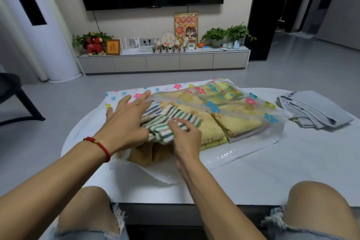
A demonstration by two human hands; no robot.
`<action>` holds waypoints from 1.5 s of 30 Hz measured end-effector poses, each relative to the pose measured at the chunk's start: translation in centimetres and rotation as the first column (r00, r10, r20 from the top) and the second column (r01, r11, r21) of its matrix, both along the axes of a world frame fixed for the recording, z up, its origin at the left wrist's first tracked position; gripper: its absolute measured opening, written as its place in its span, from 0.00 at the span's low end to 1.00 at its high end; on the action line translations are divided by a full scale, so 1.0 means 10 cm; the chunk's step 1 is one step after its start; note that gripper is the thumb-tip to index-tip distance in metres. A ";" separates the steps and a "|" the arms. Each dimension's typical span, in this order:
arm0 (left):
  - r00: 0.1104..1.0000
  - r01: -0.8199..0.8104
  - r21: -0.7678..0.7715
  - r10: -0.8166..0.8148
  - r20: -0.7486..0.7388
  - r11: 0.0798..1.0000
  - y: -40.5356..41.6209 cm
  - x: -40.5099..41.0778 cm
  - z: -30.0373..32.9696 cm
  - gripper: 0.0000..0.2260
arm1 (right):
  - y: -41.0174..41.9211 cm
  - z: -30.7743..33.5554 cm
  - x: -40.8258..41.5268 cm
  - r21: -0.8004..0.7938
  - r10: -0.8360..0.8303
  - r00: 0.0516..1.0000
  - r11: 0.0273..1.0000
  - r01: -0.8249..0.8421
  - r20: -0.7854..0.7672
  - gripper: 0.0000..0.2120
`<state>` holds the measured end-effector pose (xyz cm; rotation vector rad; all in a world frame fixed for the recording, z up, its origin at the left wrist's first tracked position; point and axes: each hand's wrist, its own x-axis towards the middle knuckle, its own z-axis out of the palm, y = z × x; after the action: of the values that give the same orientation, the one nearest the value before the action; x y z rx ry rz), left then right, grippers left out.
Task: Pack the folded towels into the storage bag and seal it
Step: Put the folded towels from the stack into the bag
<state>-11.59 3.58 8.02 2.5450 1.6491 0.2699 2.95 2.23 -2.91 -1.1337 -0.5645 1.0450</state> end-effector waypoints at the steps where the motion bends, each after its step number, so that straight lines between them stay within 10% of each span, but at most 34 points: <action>1: 1.000 -0.003 0.000 0.003 0.002 1.000 0.01 0.00 0.01 0.39 | -0.07 0.03 0.12 -0.001 -0.001 1.000 1.000 0.001 -0.012 0.07; 16: 0.996 0.026 -0.055 -0.021 0.090 0.998 0.18 0.01 0.23 0.40 | 0.49 0.31 -0.45 0.188 0.301 0.783 0.953 -0.235 -0.545 0.26; 19: 0.997 0.015 -0.072 -0.010 0.075 0.997 0.13 0.00 0.18 0.39 | 0.28 -0.08 -0.59 -0.010 0.398 0.855 0.905 -0.425 -0.332 0.27; 24: 0.999 -0.012 -0.089 0.017 0.047 0.996 0.03 0.01 0.09 0.39 | 0.11 -0.24 -0.56 -0.187 0.332 0.908 0.939 -0.290 0.257 0.26; 31: 0.999 0.020 -0.064 -0.018 0.030 0.998 -0.01 0.02 -0.01 0.41 | 0.06 -0.10 -0.33 -0.318 0.542 0.627 0.839 -0.441 0.559 0.25; 38: 0.994 0.086 0.075 -0.080 -0.078 0.993 0.03 0.24 -0.15 0.35 | -0.16 -0.25 0.30 -0.169 0.146 0.449 0.986 0.011 0.881 0.21; 42: 0.980 0.143 0.173 -0.115 -0.161 0.975 0.08 0.60 -0.22 0.31 | -0.18 -0.22 0.94 -0.333 0.318 0.110 0.927 0.170 0.942 0.23; 45: 0.958 0.214 0.261 -0.151 -0.243 0.941 0.13 0.95 -0.27 0.28 | -0.31 -0.16 1.39 -0.433 0.427 0.081 0.899 0.072 0.901 0.23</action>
<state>-2.10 4.83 5.34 3.0222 1.5182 0.2319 16.88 -0.88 -4.50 -2.1824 -1.7353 0.3615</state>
